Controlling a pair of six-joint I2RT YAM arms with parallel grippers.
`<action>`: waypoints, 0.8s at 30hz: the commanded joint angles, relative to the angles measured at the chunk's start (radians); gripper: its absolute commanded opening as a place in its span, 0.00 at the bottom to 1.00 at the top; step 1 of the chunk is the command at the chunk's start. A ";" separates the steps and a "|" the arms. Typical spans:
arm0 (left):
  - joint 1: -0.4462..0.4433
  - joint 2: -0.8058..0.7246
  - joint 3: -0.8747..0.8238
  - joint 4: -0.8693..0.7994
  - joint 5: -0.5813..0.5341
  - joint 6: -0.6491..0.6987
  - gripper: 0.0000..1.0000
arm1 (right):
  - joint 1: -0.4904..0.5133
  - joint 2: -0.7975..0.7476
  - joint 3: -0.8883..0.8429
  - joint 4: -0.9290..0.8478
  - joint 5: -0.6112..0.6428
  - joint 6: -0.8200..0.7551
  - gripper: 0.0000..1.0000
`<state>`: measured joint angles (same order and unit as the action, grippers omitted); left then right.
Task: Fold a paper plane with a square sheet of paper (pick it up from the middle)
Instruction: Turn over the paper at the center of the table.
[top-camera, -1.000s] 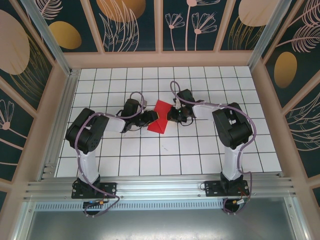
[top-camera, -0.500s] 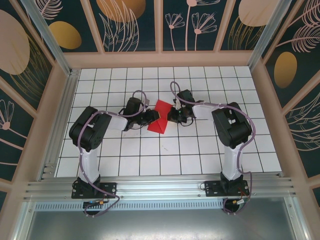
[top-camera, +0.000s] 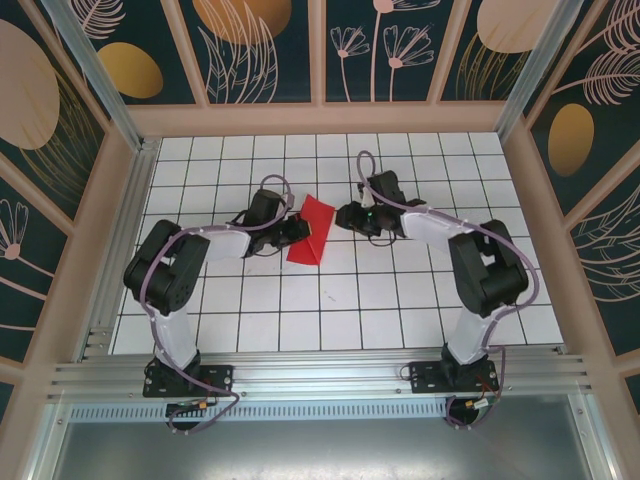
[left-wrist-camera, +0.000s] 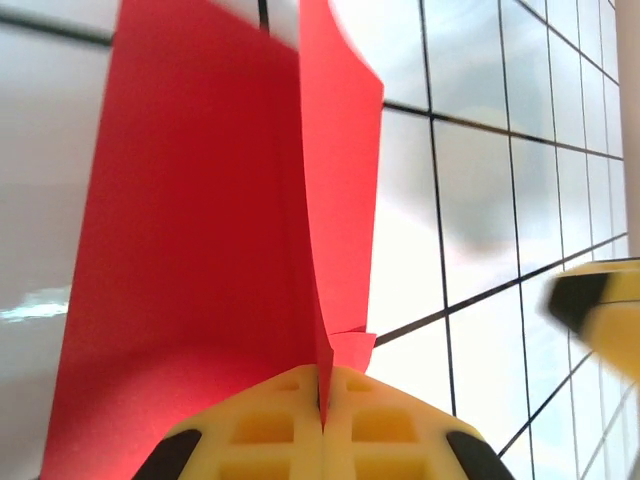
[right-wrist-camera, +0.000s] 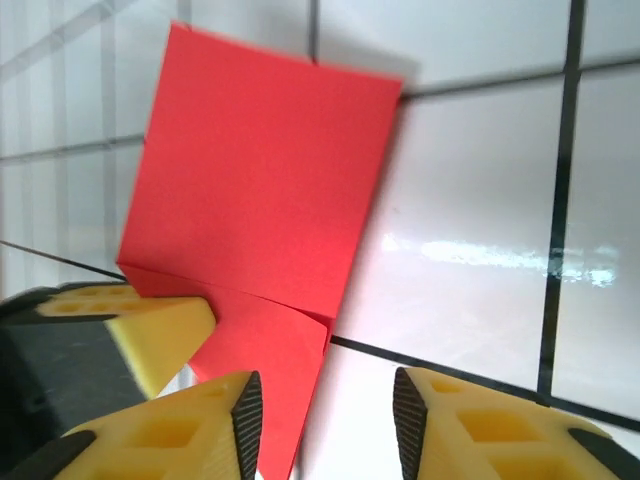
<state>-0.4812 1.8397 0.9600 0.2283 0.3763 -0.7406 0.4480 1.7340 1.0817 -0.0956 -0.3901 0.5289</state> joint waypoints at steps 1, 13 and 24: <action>-0.005 -0.158 0.063 -0.248 -0.236 0.148 0.00 | -0.012 -0.145 -0.065 0.070 0.129 0.017 0.55; -0.077 -0.245 0.273 -0.858 -1.005 0.309 0.00 | -0.020 -0.384 -0.264 0.152 0.318 0.072 0.98; -0.199 0.104 0.429 -1.023 -1.250 0.203 0.01 | -0.047 -0.383 -0.257 0.113 0.338 0.106 0.99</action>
<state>-0.6525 1.8843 1.3426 -0.6815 -0.7547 -0.5003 0.4122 1.3659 0.8261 0.0185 -0.0711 0.6136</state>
